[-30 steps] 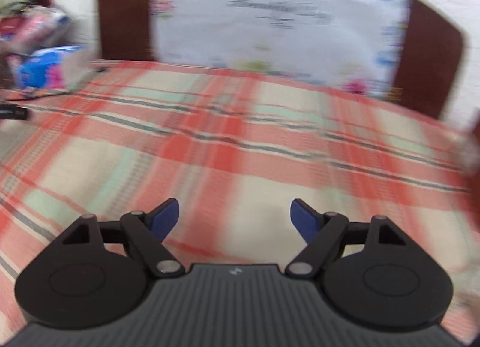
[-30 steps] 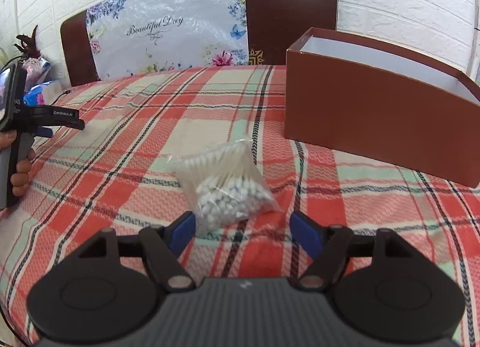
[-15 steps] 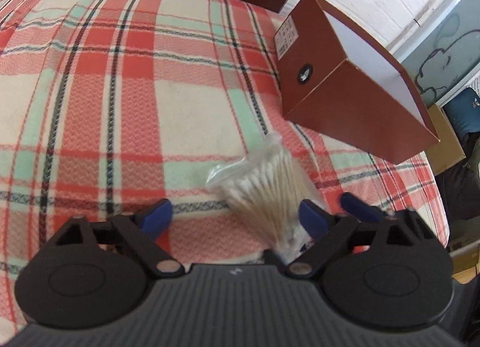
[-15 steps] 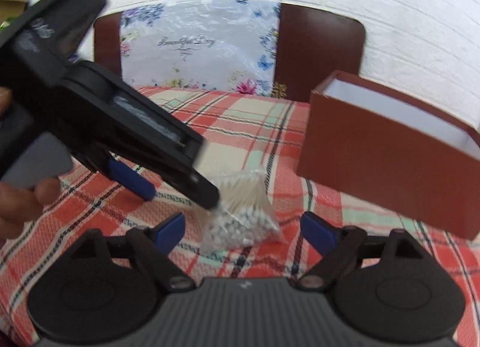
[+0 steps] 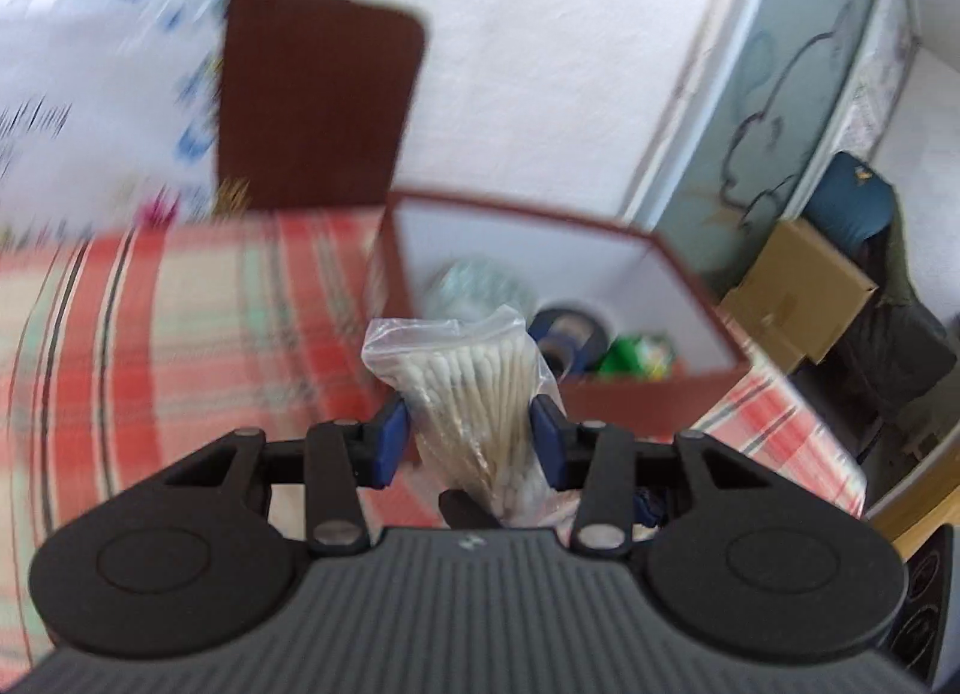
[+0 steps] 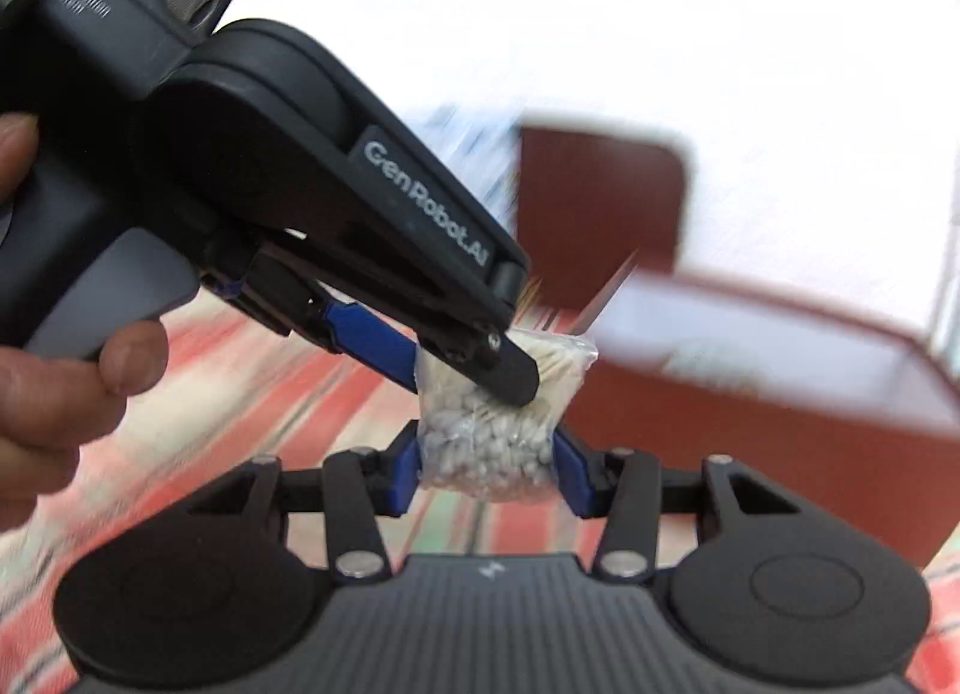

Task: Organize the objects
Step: 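Carry the cotton swab bag into the brown box and open the right tool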

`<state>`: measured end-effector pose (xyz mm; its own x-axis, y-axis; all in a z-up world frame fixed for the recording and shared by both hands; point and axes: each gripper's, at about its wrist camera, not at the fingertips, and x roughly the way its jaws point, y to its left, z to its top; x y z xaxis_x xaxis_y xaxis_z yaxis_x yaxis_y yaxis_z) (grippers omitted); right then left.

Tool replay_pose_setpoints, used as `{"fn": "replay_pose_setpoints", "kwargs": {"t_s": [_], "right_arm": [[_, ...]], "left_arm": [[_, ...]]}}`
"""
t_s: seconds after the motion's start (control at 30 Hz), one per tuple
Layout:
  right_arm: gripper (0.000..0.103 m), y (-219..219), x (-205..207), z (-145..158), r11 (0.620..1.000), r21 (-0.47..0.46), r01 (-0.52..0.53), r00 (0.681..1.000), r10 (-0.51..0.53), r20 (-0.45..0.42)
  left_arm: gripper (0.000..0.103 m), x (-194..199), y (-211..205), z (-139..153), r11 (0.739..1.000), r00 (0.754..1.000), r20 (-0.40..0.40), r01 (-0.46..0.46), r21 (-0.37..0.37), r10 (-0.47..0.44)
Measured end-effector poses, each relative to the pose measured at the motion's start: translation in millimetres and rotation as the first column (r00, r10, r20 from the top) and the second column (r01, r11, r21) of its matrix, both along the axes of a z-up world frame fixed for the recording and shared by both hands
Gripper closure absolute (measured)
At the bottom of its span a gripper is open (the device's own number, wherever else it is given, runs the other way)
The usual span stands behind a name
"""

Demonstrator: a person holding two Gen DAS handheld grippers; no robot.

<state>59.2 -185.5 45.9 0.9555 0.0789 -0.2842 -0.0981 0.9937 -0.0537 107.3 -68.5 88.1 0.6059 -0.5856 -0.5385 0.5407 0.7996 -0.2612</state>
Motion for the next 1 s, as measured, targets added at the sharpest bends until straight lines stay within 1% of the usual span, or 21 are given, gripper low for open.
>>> {"fn": "replay_pose_setpoints", "kwargs": {"t_s": [0.03,0.1,0.17,0.23,0.27,0.3,0.33,0.37,0.4,0.43,0.47,0.5,0.57,0.63,0.67,0.77,0.87,0.9,0.97,1.0], "right_arm": [[0.059,-8.1,4.2,7.1,1.000,0.009,0.021,0.999,-0.022,0.027],[0.058,-22.6,17.6,15.4,0.998,0.017,0.052,0.997,-0.053,0.051],[0.058,-36.9,34.9,19.2,0.996,0.039,0.081,0.995,-0.083,0.053],[0.057,-48.6,55.0,18.6,0.994,0.059,0.096,0.995,-0.098,0.034],[0.052,-52.3,67.6,15.5,0.993,0.059,0.099,0.995,-0.100,0.013],[0.046,-54.4,82.3,9.9,0.994,0.043,0.102,0.995,-0.101,-0.023],[0.033,-55.7,94.3,3.4,0.991,0.020,0.132,0.990,-0.130,-0.056],[0.034,-58.4,100.6,-1.7,0.987,0.015,0.163,0.984,-0.161,-0.079],[0.034,-63.2,100.8,-3.8,0.986,0.044,0.161,0.984,-0.157,-0.089],[0.033,-68.0,96.3,-4.0,0.984,0.083,0.155,0.985,-0.148,-0.085],[0.031,-71.0,90.3,-3.9,0.982,0.101,0.159,0.986,-0.152,-0.075],[0.030,-73.0,83.7,-3.8,0.979,0.103,0.173,0.984,-0.167,-0.064],[0.029,-76.7,69.7,-3.6,0.972,0.121,0.201,0.979,-0.196,-0.054],[0.029,-84.7,54.6,-1.9,0.959,0.166,0.228,0.973,-0.221,-0.059],[0.029,-87.9,45.5,0.1,0.952,0.184,0.245,0.970,-0.238,-0.056],[0.028,-102.5,27.3,10.4,0.926,0.235,0.297,0.955,-0.294,-0.049],[0.027,-114.9,1.4,22.6,0.897,0.291,0.333,0.941,-0.335,-0.046],[0.026,-118.7,-4.9,27.1,0.884,0.318,0.343,0.937,-0.345,-0.052],[0.026,-126.7,-18.8,30.5,0.853,0.384,0.353,0.932,-0.356,-0.068],[0.026,-129.5,-26.7,32.7,0.837,0.420,0.351,0.932,-0.354,-0.074]], "left_arm": [[0.057,5.7,-9.3,6.6,1.000,1.000,0.020,0.011,0.002,-0.011],[0.059,21.9,-27.4,12.7,1.000,0.999,0.026,0.026,0.008,-0.027],[0.059,38.4,-42.8,11.8,0.999,0.999,0.023,0.028,0.017,-0.028],[0.058,52.1,-60.6,7.6,0.998,0.999,0.035,0.013,0.060,-0.015],[0.055,59.7,-68.6,3.3,0.996,0.999,0.043,0.001,0.086,-0.005],[0.053,67.5,-76.4,-1.6,0.991,0.999,0.050,-0.029,0.132,0.022],[0.050,73.6,-80.0,-5.5,0.981,0.997,0.046,-0.069,0.180,0.062],[0.050,77.8,-81.9,-8.3,0.974,0.995,0.032,-0.094,0.207,0.090],[0.050,78.6,-80.6,-9.4,0.975,0.995,0.018,-0.096,0.201,0.094],[0.049,76.5,-75.8,-7.8,0.980,0.996,0.015,-0.089,0.180,0.088],[0.043,73.4,-74.7,-6.5,0.979,0.995,0.028,-0.096,0.180,0.092],[0.040,68.4,-75.1,-4.4,0.973,0.993,0.053,-0.115,0.198,0.107],[0.038,60.1,-77.5,-0.3,0.962,0.988,0.091,-0.144,0.232,0.126],[0.038,50.1,-76.6,3.8,0.958,0.987,0.102,-0.148,0.247,0.126],[0.035,44.7,-75.6,5.6,0.956,0.987,0.106,-0.147,0.254,0.124],[0.026,25.4,-74.2,10.4,0.947,0.981,0.145,-0.164,0.277,0.127],[0.025,2.5,-66.0,15.6,0.944,0.976,0.177,-0.174,0.281,0.127],[0.023,-5.3,-63.1,17.1,0.943,0.974,0.184,-0.178,0.283,0.129],[0.016,-20.5,-57.1,18.2,0.941,0.971,0.194,-0.190,0.281,0.138],[0.015,-28.5,-54.3,18.0,0.939,0.970,0.199,-0.195,0.282,0.141]]}}
